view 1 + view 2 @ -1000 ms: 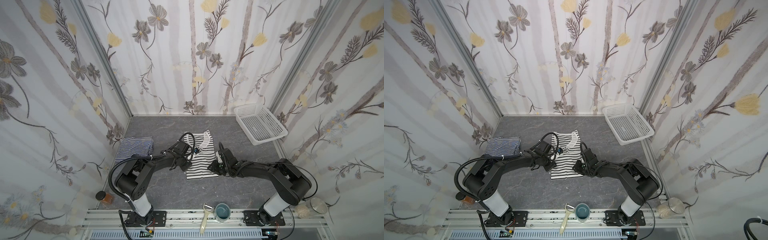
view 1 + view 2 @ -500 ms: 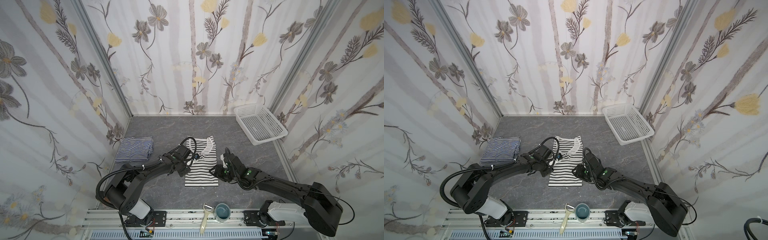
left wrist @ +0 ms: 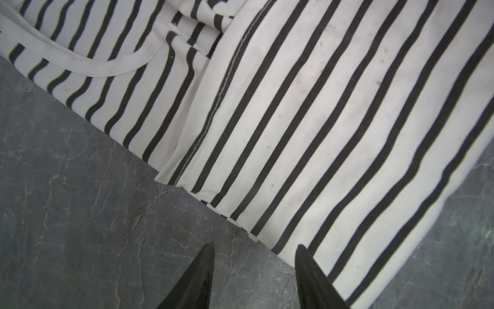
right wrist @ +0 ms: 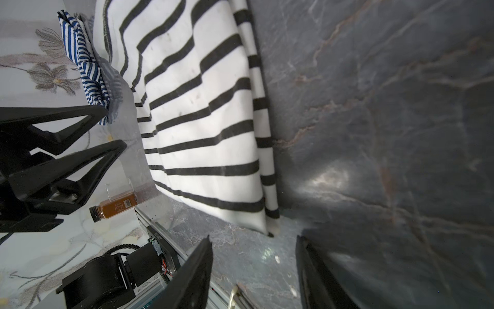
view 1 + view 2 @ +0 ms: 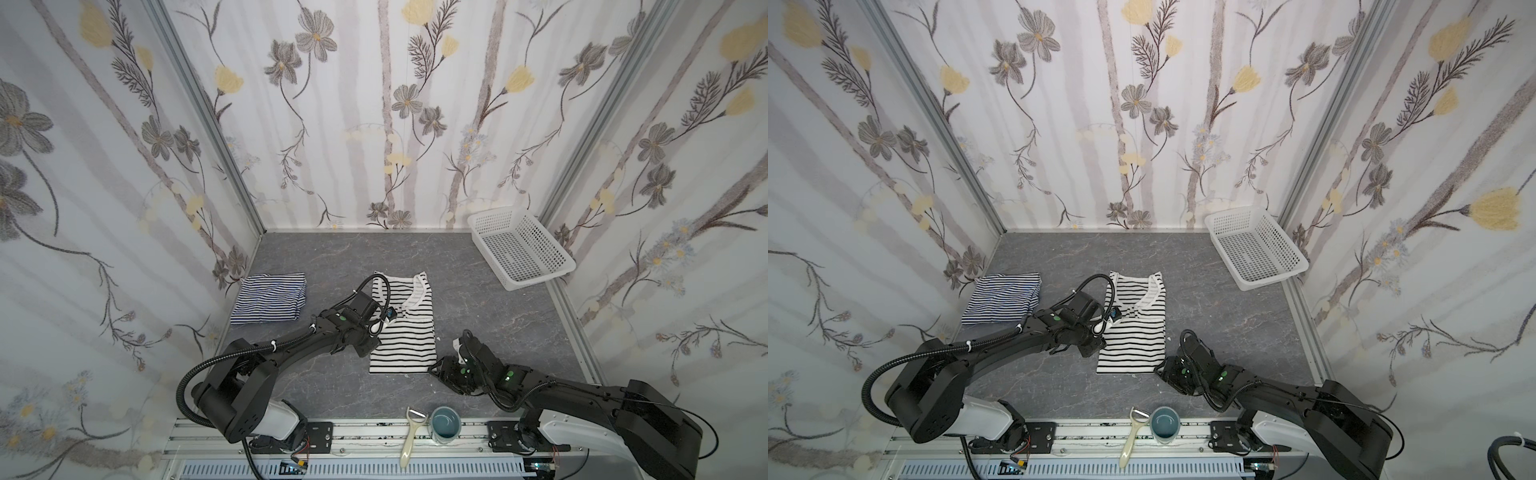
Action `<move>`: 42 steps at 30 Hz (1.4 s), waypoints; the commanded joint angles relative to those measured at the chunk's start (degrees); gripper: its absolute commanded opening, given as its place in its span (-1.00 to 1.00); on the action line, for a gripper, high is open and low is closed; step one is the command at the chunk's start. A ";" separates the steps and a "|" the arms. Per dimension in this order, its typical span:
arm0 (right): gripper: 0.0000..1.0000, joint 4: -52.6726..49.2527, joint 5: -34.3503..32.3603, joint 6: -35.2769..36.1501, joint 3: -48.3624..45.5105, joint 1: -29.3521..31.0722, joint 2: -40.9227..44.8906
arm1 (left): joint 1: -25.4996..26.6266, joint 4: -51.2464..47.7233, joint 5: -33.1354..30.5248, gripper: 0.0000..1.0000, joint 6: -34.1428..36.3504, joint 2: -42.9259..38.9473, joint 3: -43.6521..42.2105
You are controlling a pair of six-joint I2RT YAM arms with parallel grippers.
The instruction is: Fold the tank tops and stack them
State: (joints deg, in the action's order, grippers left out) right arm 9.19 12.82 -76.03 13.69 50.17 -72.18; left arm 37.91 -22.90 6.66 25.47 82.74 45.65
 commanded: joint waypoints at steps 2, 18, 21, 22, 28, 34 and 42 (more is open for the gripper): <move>-0.01 6.24 -1.17 -4.35 -1.79 0.02 -1.42 | -0.04 -0.31 0.90 0.02 -0.34 -0.50 -0.38; -0.20 13.45 -3.75 -10.02 -7.72 -1.24 0.41 | -0.33 -0.15 1.25 0.02 0.32 -0.30 -0.31; -0.21 14.51 -3.16 -9.84 -7.72 -1.28 -0.56 | -0.36 -0.13 1.41 0.02 0.37 -0.21 -0.30; -0.21 15.00 -2.74 -9.80 -7.76 -1.39 -1.21 | -0.37 -0.09 1.50 0.02 0.28 -0.21 -0.41; -0.22 18.00 -0.60 -9.14 -6.49 -1.37 -5.50 | -0.55 0.02 1.67 0.02 0.37 -0.47 -0.89; -0.29 18.69 -0.72 -9.31 -5.98 -1.48 -5.95 | -0.87 -0.11 1.25 0.02 0.45 -1.01 -1.09; -0.66 17.28 -1.85 -7.96 -5.00 -2.44 -3.23 | -0.88 -0.21 2.05 0.03 0.44 -1.09 -0.80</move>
State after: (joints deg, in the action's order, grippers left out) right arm 26.55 12.01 -84.58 7.94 47.97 -75.72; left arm 37.06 -22.92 7.81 25.50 82.06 44.71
